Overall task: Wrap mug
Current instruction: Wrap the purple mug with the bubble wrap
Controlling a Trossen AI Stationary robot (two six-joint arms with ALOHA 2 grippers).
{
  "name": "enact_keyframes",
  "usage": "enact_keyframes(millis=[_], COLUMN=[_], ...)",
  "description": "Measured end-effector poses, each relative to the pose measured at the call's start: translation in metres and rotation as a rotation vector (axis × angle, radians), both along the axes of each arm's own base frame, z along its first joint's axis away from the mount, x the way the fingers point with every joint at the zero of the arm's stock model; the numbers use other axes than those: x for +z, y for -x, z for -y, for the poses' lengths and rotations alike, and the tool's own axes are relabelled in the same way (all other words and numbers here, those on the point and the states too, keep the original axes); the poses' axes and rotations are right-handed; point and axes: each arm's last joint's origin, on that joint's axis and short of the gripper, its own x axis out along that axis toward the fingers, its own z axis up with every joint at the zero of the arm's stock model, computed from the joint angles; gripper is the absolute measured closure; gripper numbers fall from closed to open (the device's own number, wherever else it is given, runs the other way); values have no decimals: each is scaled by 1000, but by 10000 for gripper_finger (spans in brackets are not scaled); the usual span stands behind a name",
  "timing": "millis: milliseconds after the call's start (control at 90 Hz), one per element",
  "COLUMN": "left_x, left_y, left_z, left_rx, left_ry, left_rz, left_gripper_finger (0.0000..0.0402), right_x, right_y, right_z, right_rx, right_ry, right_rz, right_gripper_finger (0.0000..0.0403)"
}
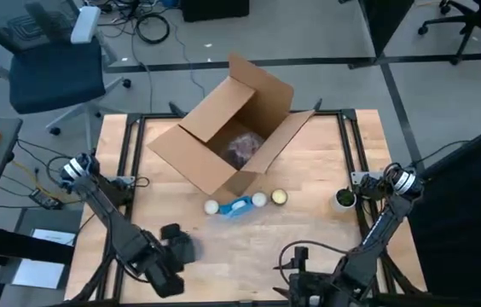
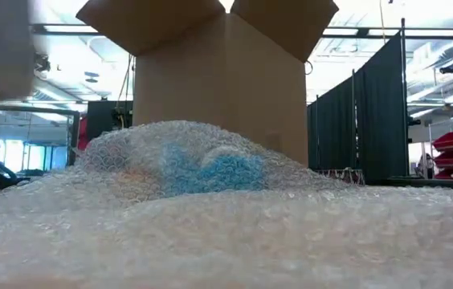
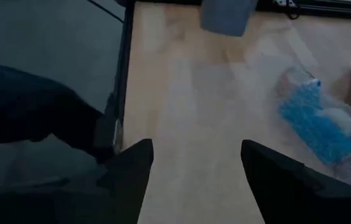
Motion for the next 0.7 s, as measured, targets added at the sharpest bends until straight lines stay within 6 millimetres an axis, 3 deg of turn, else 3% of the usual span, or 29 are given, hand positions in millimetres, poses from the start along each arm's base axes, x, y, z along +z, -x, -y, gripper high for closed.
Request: enact_keyframes(millis=[122, 322, 489, 700], left_x=[3, -18, -21, -23], left_y=[-35, -84, -123, -166], left_z=[-3, -10, -19, -23], left_rx=[-41, -172, -204, -278], left_ry=[45, 86, 7, -45], left_rz=[142, 154, 172, 211], left_gripper_finger=[400, 400, 400, 398], right_x=[-1, 6, 10, 4], right_y=[-1, 6, 22, 44], right_z=[2, 8, 14, 19], right_rx=[-10, -57, -98, -175], right_ry=[-4, -166, -285, -245], right_rz=[-10, -82, -216, -344], right_gripper_finger=[178, 201, 231, 258])
